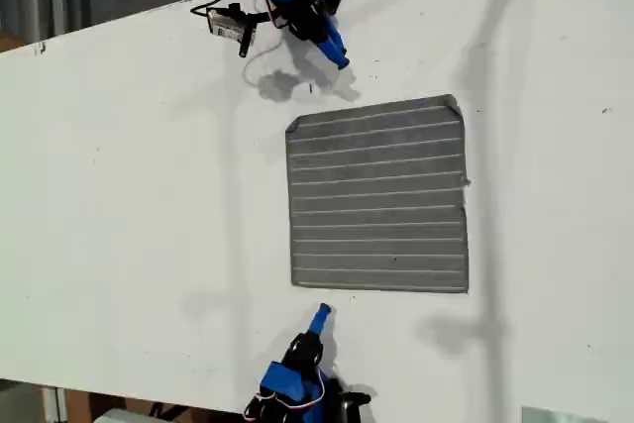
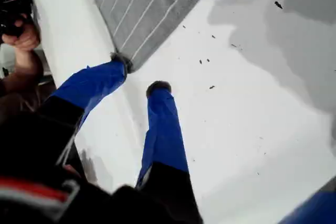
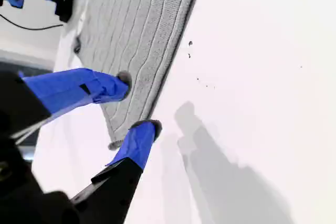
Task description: Grasp corners of a square towel and fold twice.
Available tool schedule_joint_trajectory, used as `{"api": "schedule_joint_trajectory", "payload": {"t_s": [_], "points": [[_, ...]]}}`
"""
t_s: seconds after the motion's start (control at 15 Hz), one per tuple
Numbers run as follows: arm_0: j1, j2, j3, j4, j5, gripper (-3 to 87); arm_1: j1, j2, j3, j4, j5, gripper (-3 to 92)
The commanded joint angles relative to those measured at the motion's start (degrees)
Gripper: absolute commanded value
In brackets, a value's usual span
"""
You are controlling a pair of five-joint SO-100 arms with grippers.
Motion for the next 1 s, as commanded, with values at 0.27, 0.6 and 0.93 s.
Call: {"api": "schedule_joint_trajectory", "payload": {"t_s": [0.27, 0.6, 0.93], "points": [[-6.6, -4.0, 0.3, -0.7, -36.6, 20.8, 30.5, -0.5, 3.4, -2.5, -17.0, 12.0], [-5.4, -4.1, 0.4, -0.9, -38.5, 22.6, 29.4, -0.5, 1.6, -1.1, -17.3, 15.0], [-5.1, -2.4, 0.6, -1.2, -36.6, 23.7, 30.1, -38.0, -27.4, -12.4, -29.3, 18.1]]}}
